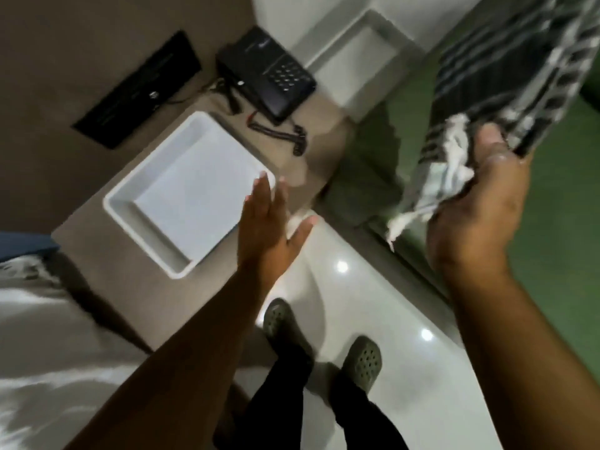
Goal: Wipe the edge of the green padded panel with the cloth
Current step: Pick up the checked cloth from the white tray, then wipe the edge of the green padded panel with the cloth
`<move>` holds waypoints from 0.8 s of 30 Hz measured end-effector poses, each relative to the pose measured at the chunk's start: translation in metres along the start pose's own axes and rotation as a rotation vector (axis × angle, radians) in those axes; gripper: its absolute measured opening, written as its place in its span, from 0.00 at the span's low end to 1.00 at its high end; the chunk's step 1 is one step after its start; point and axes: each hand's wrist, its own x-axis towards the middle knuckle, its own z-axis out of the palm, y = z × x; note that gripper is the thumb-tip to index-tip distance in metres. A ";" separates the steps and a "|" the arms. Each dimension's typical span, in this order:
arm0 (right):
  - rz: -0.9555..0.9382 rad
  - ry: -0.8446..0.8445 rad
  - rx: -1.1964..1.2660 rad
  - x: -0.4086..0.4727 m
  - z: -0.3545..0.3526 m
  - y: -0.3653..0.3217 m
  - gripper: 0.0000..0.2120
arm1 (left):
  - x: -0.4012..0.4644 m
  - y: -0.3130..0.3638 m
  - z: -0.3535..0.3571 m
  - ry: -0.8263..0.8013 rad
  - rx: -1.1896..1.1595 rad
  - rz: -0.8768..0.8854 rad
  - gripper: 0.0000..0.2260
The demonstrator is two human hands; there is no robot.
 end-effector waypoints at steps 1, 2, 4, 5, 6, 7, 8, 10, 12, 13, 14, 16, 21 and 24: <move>-0.033 0.040 -0.158 -0.005 -0.031 0.000 0.10 | -0.002 0.023 0.007 0.013 -0.030 0.073 0.35; -0.063 0.082 -0.303 -0.007 -0.066 0.004 0.11 | -0.005 0.049 0.017 -0.013 -0.064 0.163 0.34; -0.050 0.184 -0.327 0.000 -0.130 0.017 0.13 | -0.011 0.097 0.041 -0.103 -0.081 0.358 0.34; -0.005 0.231 -0.153 0.003 -0.157 0.023 0.17 | -0.015 0.119 0.055 -0.153 -0.065 0.445 0.34; 0.055 0.275 0.070 0.010 -0.181 0.034 0.23 | -0.017 0.135 0.068 -0.198 -0.039 0.511 0.34; 0.112 0.338 0.234 0.011 -0.208 0.045 0.27 | -0.020 0.153 0.083 -0.239 -0.015 0.568 0.35; 0.141 0.408 0.317 0.010 -0.233 0.053 0.29 | -0.023 0.171 0.101 -0.269 0.004 0.620 0.35; 0.153 0.535 0.355 -0.002 -0.282 0.080 0.27 | -0.023 0.201 0.141 -0.332 0.056 0.710 0.36; 0.163 0.632 0.397 -0.017 -0.320 0.108 0.28 | -0.016 0.223 0.178 -0.412 0.162 0.772 0.37; 0.160 0.680 0.414 -0.024 -0.342 0.122 0.30 | -0.013 0.234 0.198 -0.439 0.228 0.809 0.37; 0.161 0.733 0.416 -0.030 -0.363 0.134 0.31 | -0.011 0.244 0.217 -0.452 0.297 0.838 0.37; 0.154 0.811 0.408 -0.043 -0.399 0.156 0.33 | -0.009 0.259 0.244 -0.427 0.399 0.844 0.36; 0.116 0.959 0.473 -0.094 -0.469 0.199 0.24 | -0.023 0.289 0.271 -0.267 0.483 0.798 0.32; 0.087 1.153 0.494 -0.124 -0.497 0.215 0.22 | -0.027 0.321 0.277 -0.349 0.493 0.912 0.34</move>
